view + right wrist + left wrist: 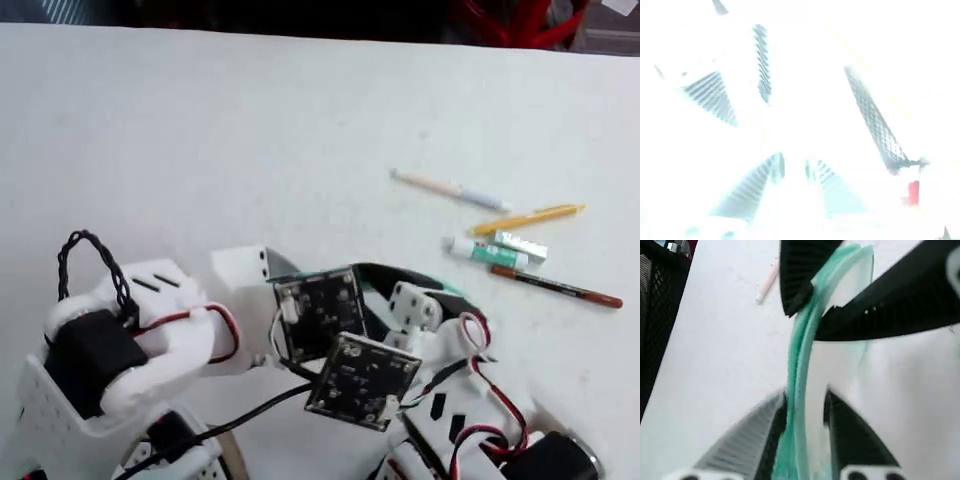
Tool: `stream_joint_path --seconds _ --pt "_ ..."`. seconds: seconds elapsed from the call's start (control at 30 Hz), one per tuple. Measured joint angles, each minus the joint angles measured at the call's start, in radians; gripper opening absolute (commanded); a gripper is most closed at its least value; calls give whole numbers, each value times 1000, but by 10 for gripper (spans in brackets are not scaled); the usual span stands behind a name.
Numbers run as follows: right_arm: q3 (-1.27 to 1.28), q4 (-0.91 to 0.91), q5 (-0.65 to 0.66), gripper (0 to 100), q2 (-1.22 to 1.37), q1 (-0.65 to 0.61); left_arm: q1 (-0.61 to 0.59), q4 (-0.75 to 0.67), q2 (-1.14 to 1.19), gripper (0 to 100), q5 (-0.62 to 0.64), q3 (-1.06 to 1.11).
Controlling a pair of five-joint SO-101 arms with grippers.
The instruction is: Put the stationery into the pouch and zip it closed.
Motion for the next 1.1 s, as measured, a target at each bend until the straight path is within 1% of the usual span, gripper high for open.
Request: stream_joint_path --seconds 0.07,0.17,0.33,0.4,0.53,0.67,0.7,0.77,0.87,0.97,1.1 --pt "-2 -2 -5 19 0 48 -23 -11 -2 225 32 -23" --pt "0 -21 -3 19 0 121 -87 -18 -2 260 44 -78" --pt "2 -44 -3 19 2 210 -250 -20 -17 282 46 -206" --pt "2 -44 -3 19 2 226 -310 -5 -12 279 46 -241" --pt "-2 -44 -12 19 0 229 -384 3 -20 278 55 -262" --pt "-58 -43 -104 19 -25 229 -485 -2 -12 278 64 -252" --pt "-71 -41 -135 19 -31 229 -509 -17 -18 278 77 -232" --pt "-94 -49 -198 19 -34 229 -549 -51 -20 282 146 -167" --pt "-103 -77 -290 19 -71 230 -555 -114 -8 283 275 -3" --pt "-104 -89 -361 19 -75 229 -532 -209 -68 284 321 189" --pt "-104 -89 -397 19 -75 235 -451 -371 -292 284 410 437"
